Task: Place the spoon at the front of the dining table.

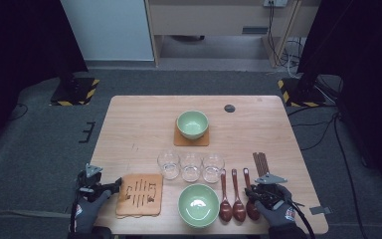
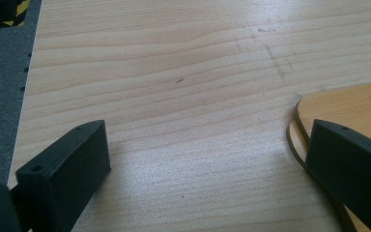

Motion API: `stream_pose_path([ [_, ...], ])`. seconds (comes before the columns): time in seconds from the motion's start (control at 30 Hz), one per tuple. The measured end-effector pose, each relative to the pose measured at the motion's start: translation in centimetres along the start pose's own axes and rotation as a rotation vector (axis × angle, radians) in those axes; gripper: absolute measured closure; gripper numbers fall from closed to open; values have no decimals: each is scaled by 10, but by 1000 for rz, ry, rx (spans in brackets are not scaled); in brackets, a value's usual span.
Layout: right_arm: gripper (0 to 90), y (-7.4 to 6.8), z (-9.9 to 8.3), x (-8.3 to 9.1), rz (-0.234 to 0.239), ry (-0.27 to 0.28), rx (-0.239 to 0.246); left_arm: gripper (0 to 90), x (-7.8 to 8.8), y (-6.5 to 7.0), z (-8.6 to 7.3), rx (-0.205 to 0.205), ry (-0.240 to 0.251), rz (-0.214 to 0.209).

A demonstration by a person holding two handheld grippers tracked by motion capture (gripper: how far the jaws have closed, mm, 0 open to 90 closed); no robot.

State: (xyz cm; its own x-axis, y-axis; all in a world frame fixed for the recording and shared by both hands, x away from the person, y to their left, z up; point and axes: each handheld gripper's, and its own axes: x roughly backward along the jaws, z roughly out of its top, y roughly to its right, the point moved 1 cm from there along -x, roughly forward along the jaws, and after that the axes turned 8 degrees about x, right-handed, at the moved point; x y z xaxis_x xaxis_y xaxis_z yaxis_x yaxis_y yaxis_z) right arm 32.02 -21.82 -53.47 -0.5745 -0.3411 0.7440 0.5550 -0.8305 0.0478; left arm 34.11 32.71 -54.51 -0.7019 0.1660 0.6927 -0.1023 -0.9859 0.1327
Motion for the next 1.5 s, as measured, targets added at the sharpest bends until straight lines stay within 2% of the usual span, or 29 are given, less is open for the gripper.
stream_pose_path([
  [0.23, 744, 1, 0, 1, -27, -5, 6, 8, 0, 0, 0, 0, 0, 0],
  [0.53, 775, 2, 1, -1, -44, -4, -13, 8, 0, 0, 0, 0, 0, 0],
  [0.63, 772, 3, 1, -2, -47, 1, -11, 8, 0, 0, 0, 0, 0, 0],
  [0.77, 718, 2, 1, -1, -41, 4, -16, 8, 0, 0, 0, 0, 0, 0],
  [0.9, 727, 3, 0, 3, -43, 15, -33, 8, 0, 0, 0, 0, 0, 0],
  [1.07, 745, 2, -1, 2, -49, -13, -44, 9, 0, 0, 0, 0, 0, 0],
  [1.5, 810, -5, 1, 1, -98, -25, -62, 8, 0, 0, 0, 0, 0, 0],
])
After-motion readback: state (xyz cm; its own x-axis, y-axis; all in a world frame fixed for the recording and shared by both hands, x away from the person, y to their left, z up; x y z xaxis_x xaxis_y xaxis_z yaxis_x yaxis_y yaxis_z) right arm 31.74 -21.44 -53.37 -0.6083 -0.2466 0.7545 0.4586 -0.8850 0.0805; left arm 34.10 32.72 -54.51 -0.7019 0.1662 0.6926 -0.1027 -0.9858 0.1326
